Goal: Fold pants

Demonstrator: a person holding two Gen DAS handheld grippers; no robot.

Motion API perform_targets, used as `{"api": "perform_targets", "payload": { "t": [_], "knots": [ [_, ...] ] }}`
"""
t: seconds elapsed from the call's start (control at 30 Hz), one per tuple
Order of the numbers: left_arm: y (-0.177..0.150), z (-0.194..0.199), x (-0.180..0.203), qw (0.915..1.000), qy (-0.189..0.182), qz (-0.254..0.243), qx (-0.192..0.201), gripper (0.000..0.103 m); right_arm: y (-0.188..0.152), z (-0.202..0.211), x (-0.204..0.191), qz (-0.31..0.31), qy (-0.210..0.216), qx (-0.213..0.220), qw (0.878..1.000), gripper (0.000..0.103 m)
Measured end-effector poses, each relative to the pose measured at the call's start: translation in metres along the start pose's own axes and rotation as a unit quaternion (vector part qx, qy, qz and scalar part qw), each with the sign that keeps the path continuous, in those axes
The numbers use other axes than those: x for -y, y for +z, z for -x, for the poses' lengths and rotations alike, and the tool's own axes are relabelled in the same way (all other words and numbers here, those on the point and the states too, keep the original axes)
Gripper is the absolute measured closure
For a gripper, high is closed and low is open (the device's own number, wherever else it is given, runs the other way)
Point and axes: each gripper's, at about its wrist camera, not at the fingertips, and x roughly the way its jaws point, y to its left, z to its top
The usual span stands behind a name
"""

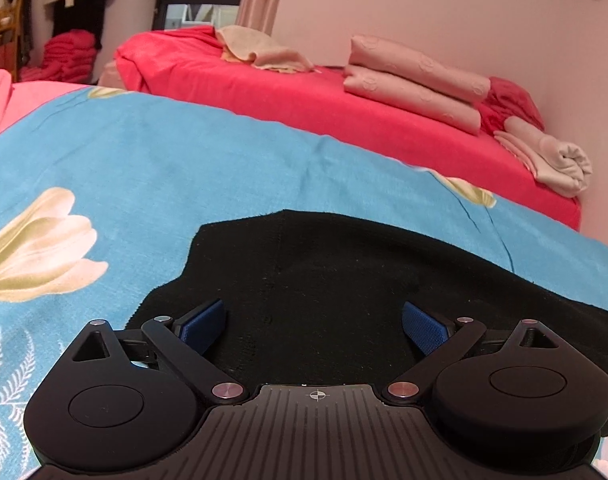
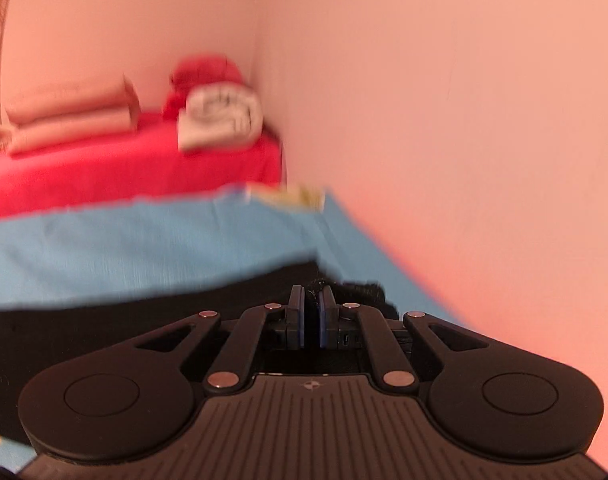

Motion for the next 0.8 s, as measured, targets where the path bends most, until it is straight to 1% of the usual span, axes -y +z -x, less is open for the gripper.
{"api": "perform_targets", "payload": {
  "t": [0.07,0.13,0.17,0.2,0.27,0.3,0.33,0.37,0.43,0.5,0.53,0.57,0.6,0.63,0.67,0.7,0.73,0.77,0.8],
  "knots": [
    [0.0,0.001,0.001,1.0,0.004,0.002,0.004,0.0,0.021,0.002,0.005,-0.001,-0.009,0.027,1.0,0.094],
    [-0.001,0.003,0.002,0.9999,0.011,-0.001,0.008,0.0,0.036,-0.009,0.008,0.004,-0.026,0.049,0.998,0.094],
    [-0.001,0.003,0.003,0.9999,0.013,-0.004,0.008,0.0,0.04,-0.018,0.008,0.009,-0.032,0.052,0.998,0.094],
    [-0.002,0.002,0.004,0.9998,0.016,-0.007,0.007,0.0,0.038,-0.033,0.01,0.007,-0.03,0.042,0.999,0.093],
    [-0.002,0.0,0.008,0.9995,0.026,-0.018,0.005,0.0,0.029,-0.075,0.01,0.001,-0.036,-0.009,0.999,0.093],
    [-0.002,-0.001,0.011,0.9992,0.031,-0.024,0.004,0.0,0.021,-0.097,0.008,0.005,-0.049,-0.042,0.998,0.094],
    [-0.002,-0.002,0.013,0.9989,0.036,-0.031,0.003,0.0,0.013,-0.115,0.006,0.014,-0.079,-0.063,0.995,0.093],
    [-0.002,-0.003,0.015,0.9986,0.04,-0.036,0.002,0.0,0.005,-0.127,0.005,0.021,-0.1,-0.075,0.992,0.093],
    [-0.002,-0.004,0.016,0.9983,0.043,-0.04,0.001,0.0,-0.004,-0.134,0.013,0.0,-0.107,-0.086,0.99,0.084],
    [-0.001,-0.004,0.016,0.9983,0.042,-0.041,0.001,0.0,-0.004,-0.126,0.025,-0.035,-0.107,-0.077,0.991,0.075],
    [-0.001,-0.004,0.016,0.9983,0.042,-0.041,0.001,0.0,-0.001,-0.118,0.028,-0.047,-0.11,-0.068,0.99,0.073],
    [-0.001,-0.004,0.016,0.9983,0.042,-0.041,0.0,0.0,0.003,-0.109,0.031,-0.054,-0.114,-0.055,0.99,0.064],
    [-0.001,-0.005,0.017,0.9981,0.043,-0.043,0.0,0.0,0.008,-0.098,0.03,-0.055,-0.114,-0.041,0.991,0.053],
    [-0.001,-0.005,0.018,0.998,0.045,-0.045,0.0,0.0,0.015,-0.086,0.027,-0.053,-0.106,-0.029,0.993,0.045],
    [-0.002,-0.005,0.018,0.9978,0.046,-0.047,-0.001,0.0,0.019,-0.072,0.02,-0.052,-0.086,-0.019,0.995,0.033],
    [-0.002,-0.006,0.019,0.9977,0.048,-0.049,-0.002,0.0,0.022,-0.059,0.011,-0.047,-0.054,-0.017,0.997,0.032],
    [-0.002,-0.006,0.019,0.9975,0.049,-0.051,-0.002,0.0,0.025,-0.047,-0.003,-0.039,-0.017,-0.025,0.999,0.031],
    [-0.002,-0.006,0.019,0.9975,0.049,-0.051,-0.003,0.0,0.026,-0.035,-0.018,-0.031,0.031,-0.038,0.998,0.029],
    [-0.002,-0.006,0.019,0.9975,0.048,-0.051,-0.003,0.0,0.026,-0.021,-0.036,-0.022,0.085,-0.051,0.995,0.026]
  ]
}}
